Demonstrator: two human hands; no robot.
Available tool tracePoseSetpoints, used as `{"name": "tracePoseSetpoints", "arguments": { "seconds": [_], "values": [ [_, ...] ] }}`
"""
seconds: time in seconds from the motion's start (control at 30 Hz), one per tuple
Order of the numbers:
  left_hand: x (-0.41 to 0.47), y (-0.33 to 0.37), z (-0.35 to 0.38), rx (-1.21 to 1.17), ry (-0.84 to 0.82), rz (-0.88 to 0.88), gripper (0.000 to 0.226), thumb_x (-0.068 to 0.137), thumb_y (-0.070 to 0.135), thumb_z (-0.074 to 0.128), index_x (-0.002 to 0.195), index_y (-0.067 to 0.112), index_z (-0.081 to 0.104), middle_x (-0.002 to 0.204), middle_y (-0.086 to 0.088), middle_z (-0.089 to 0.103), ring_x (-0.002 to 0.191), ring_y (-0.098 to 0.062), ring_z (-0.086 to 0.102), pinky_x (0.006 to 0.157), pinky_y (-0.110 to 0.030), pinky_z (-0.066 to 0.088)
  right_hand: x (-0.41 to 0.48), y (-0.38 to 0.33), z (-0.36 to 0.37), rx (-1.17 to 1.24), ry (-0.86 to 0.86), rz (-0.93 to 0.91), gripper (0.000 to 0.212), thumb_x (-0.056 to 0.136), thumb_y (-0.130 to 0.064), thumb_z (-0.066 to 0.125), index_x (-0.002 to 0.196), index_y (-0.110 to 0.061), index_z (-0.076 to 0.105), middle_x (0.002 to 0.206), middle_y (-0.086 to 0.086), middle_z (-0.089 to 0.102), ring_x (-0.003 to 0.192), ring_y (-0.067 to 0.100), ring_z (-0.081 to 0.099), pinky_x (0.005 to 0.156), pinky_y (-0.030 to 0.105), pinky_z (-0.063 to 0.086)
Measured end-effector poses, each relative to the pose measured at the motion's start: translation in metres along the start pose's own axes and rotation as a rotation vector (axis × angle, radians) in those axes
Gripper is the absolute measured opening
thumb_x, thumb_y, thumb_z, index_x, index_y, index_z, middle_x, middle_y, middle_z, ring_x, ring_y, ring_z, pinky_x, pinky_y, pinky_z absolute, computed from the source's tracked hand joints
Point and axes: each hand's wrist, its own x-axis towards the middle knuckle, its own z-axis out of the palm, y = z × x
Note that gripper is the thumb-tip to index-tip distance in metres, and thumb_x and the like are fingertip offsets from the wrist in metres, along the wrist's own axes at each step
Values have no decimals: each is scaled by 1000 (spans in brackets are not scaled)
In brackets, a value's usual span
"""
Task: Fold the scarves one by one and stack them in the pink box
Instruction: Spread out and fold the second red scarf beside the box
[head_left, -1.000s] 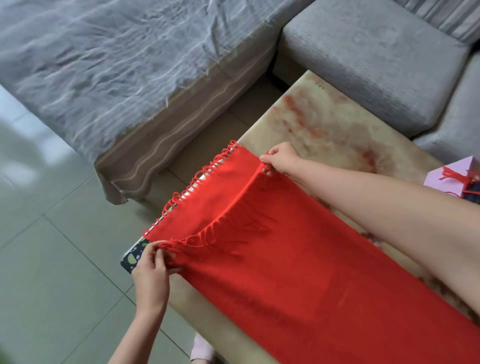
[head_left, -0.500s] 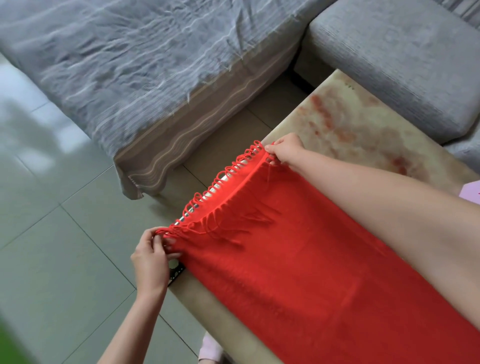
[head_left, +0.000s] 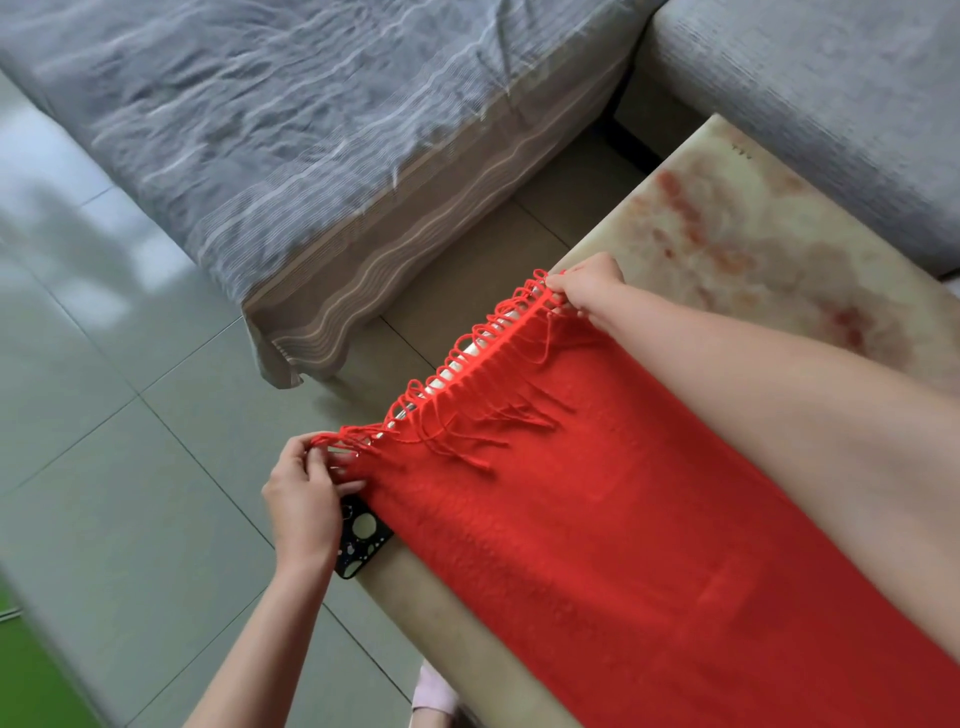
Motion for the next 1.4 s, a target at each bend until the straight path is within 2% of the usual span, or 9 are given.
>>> {"name": "tracePoseSetpoints", "arguments": {
  "seconds": [0.13,0.33,0.47,0.6,0.73,0.87,1.0,1.27,1.4],
  "values": [
    [2,2,1,6,-11,-2,20,98,2,40,95,4,59,76,-10,64,57,-4,64,53,-20,56,-3,3,-2,-20,37,6,12,83,-15,69,91,-6,64,76,10,64,33,10,55,30,15,32],
    [8,3,1,-32,34,-53,17,92,2,46,102,9,59,82,-9,66,67,-14,67,51,-16,53,-3,-3,-4,71,-70,80,18,91,-23,58,79,-9,54,63,5,58,32,10,52,27,12,27],
    [21,-2,-9,-17,120,-119,28,91,0,43,112,10,58,99,-9,63,75,-11,62,48,-10,47,-12,-14,-12,273,-228,9,23,96,-16,47,119,-15,49,97,8,65,48,12,60,41,19,44],
    [34,-3,-16,-73,224,-227,37,91,-2,40,126,4,48,115,-13,58,95,-17,59,77,-25,49,-6,-14,-19,268,-240,-101,43,93,-8,51,134,-15,44,106,4,56,64,14,61,52,24,49],
    [16,10,-9,160,103,63,32,86,-6,42,104,12,62,109,-11,64,104,-19,59,93,-31,45,1,-6,-29,-181,49,-273,28,90,-13,47,114,-20,60,100,-1,54,91,19,56,83,30,44],
    [-31,18,17,387,-300,436,31,80,-6,47,83,19,66,89,8,63,91,-8,56,84,-16,40,-8,12,-31,-421,-130,-255,22,88,-24,51,73,-20,65,84,5,66,104,32,60,83,32,43],
    [-46,-5,27,662,-487,768,28,77,10,41,86,19,65,94,9,59,93,-14,51,83,-26,41,-35,22,-17,-732,-162,-390,30,92,-41,48,109,-22,64,123,10,55,124,34,35,102,35,27],
    [-22,-1,44,815,-597,834,49,82,13,37,126,14,58,139,-6,49,132,-21,41,108,-41,34,-49,2,14,-667,-304,-184,59,83,-63,44,132,-30,52,145,17,31,137,38,20,114,42,15],
    [4,8,52,881,-488,691,60,87,15,47,145,14,33,152,-9,29,144,-25,19,116,-52,17,-49,-13,14,-162,-487,-173,45,84,-61,47,94,-24,70,99,2,58,101,19,47,88,33,36]
  ]
}}
